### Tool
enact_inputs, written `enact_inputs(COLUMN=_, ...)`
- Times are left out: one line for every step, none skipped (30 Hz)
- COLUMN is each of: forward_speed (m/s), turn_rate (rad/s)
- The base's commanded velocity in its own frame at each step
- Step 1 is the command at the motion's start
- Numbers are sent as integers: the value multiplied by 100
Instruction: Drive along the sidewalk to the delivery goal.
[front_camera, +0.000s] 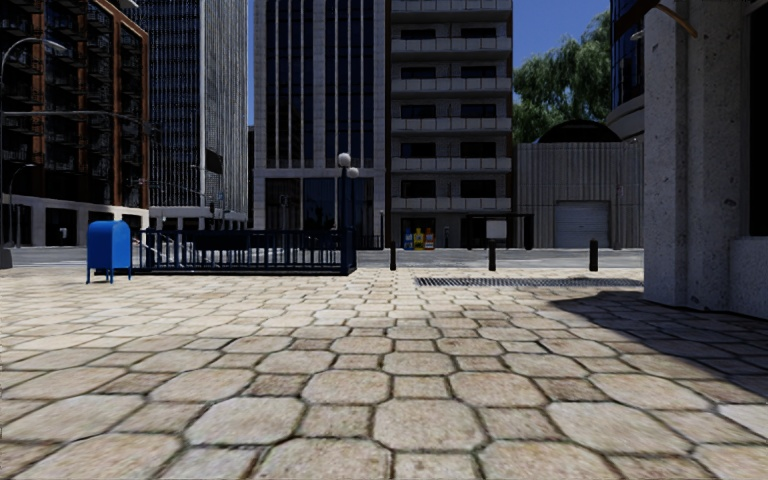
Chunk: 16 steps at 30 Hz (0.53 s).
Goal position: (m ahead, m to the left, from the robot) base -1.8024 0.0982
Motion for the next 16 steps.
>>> enact_inputs(forward_speed=0, turn_rate=0)
enact_inputs(forward_speed=0, turn_rate=0)
enact_inputs(forward_speed=0, turn_rate=0)
enact_inputs(forward_speed=0, turn_rate=0)
enact_inputs(forward_speed=0, turn_rate=0)
enact_inputs(forward_speed=0, turn_rate=0)
enact_inputs(forward_speed=0, turn_rate=0)
enact_inputs(forward_speed=0, turn_rate=0)
enact_inputs(forward_speed=0, turn_rate=0)
enact_inputs(forward_speed=0, turn_rate=0)
enact_inputs(forward_speed=0, turn_rate=0)
enact_inputs(forward_speed=0, turn_rate=0)
enact_inputs(forward_speed=0, turn_rate=0)
enact_inputs(forward_speed=0, turn_rate=0)
enact_inputs(forward_speed=0, turn_rate=0)
enact_inputs(forward_speed=0, turn_rate=0)
